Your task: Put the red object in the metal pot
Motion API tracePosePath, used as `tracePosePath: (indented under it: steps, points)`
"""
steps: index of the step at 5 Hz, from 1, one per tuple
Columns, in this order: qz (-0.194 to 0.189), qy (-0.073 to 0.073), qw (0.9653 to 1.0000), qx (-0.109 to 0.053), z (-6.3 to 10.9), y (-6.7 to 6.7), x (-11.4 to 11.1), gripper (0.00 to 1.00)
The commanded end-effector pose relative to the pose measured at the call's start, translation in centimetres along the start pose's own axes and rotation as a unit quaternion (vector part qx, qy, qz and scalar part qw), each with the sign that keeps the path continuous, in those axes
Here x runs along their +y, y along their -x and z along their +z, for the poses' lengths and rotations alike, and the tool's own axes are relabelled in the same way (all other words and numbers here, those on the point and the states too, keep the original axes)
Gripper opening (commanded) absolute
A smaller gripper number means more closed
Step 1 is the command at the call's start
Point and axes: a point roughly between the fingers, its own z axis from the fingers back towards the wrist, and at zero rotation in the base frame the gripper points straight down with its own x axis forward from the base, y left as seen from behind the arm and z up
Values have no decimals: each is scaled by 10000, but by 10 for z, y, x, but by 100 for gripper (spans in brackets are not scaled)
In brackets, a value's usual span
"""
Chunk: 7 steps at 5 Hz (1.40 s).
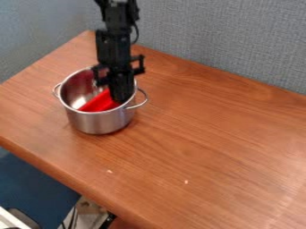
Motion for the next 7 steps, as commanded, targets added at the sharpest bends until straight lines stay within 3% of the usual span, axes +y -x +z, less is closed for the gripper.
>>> tracePosePath:
  steps: [1, 2, 4, 7]
  points:
    - [100, 122, 9997, 171, 36, -9, 12, 0]
    - [152, 133, 9994, 272, 55, -25, 23, 0]
    - [3, 233, 9983, 532, 55, -37, 22, 0]
    - [67, 208, 9924, 1215, 4, -42, 18, 0]
